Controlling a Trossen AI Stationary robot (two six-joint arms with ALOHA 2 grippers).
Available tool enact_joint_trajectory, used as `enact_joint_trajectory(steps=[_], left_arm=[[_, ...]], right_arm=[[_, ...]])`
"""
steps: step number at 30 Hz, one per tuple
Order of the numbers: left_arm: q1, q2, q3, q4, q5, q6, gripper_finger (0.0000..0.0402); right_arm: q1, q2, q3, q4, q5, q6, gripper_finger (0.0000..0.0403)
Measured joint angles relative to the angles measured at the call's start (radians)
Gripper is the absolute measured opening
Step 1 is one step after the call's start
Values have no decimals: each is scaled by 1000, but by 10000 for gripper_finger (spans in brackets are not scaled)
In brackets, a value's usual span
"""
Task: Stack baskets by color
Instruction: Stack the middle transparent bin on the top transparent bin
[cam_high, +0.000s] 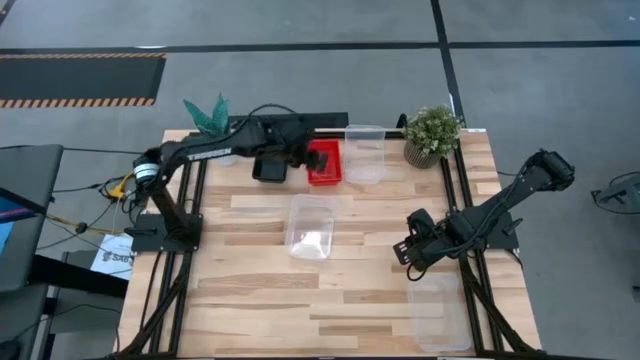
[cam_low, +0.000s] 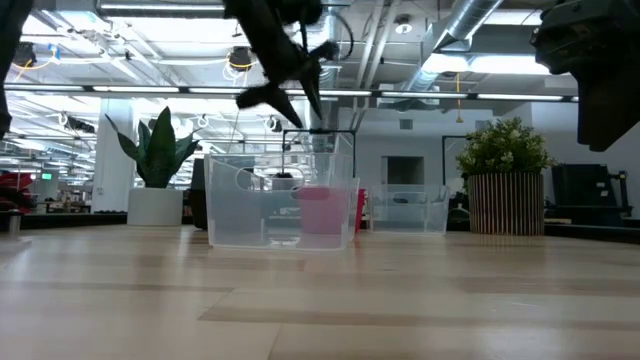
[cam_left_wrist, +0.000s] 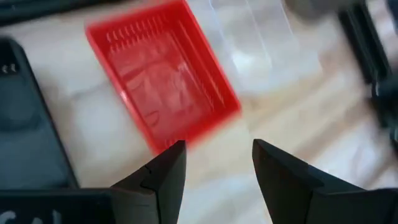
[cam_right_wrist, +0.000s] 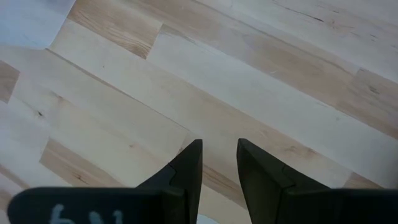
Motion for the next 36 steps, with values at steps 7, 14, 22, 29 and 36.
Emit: enact_joint_trajectory(steps=[7, 14, 22, 29, 36], left_arm=[[-229, -38, -17, -169, -129, -45, 171], [-392, -37, -143, -169, -257, -346, 171], [-459, -38, -223, -234, -336, -460, 176], [-449, -41, -375, -105, -276, -538, 218], [-440, -42, -446, 42, -228, -494, 219]], right_arm=[[0, 0, 0, 5, -2, 13, 122], [0, 0, 0, 5, -23, 10, 122], [0, 0, 0, 4, -26, 9, 122], [0, 0, 0, 6, -40, 8, 122], [0, 0, 0, 5, -49, 6, 122]])
